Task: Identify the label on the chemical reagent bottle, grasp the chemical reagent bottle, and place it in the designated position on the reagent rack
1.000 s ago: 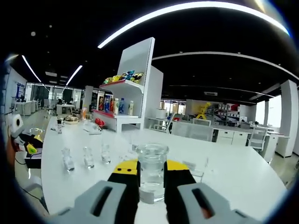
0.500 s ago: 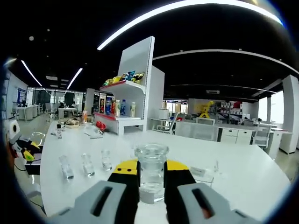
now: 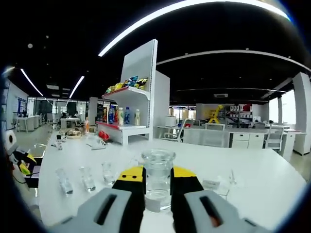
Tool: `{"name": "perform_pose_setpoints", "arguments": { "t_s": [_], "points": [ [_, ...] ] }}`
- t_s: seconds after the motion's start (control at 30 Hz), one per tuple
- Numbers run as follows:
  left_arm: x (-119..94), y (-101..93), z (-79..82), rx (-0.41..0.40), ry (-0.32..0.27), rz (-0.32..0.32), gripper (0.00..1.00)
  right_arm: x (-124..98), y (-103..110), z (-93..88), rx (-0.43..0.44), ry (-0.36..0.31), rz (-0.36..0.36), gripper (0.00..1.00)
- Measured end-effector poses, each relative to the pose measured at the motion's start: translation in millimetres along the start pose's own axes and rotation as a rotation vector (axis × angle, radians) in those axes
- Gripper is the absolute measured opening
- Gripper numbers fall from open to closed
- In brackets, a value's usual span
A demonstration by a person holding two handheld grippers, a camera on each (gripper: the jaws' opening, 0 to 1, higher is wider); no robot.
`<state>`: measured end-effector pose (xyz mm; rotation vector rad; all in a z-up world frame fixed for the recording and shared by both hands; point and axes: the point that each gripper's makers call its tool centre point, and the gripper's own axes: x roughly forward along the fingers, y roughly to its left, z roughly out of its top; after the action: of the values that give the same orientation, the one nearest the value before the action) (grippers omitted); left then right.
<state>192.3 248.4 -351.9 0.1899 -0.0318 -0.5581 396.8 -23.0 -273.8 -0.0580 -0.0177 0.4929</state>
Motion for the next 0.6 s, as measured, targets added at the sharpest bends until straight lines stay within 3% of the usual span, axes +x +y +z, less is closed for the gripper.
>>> {"name": "perform_pose_setpoints", "arguments": {
  "t_s": [0.5, 0.6],
  "points": [
    [0, 8.2, -1.2, -0.006, 0.002, 0.009, 0.30, 27, 3, -4.4, -0.011, -0.026, 0.032, 0.19],
    [0, 9.8, -1.7, -0.008, 0.003, 0.011, 0.30, 38, -5, -5.0, -0.009, -0.033, 0.044, 0.19]
  ]
}}
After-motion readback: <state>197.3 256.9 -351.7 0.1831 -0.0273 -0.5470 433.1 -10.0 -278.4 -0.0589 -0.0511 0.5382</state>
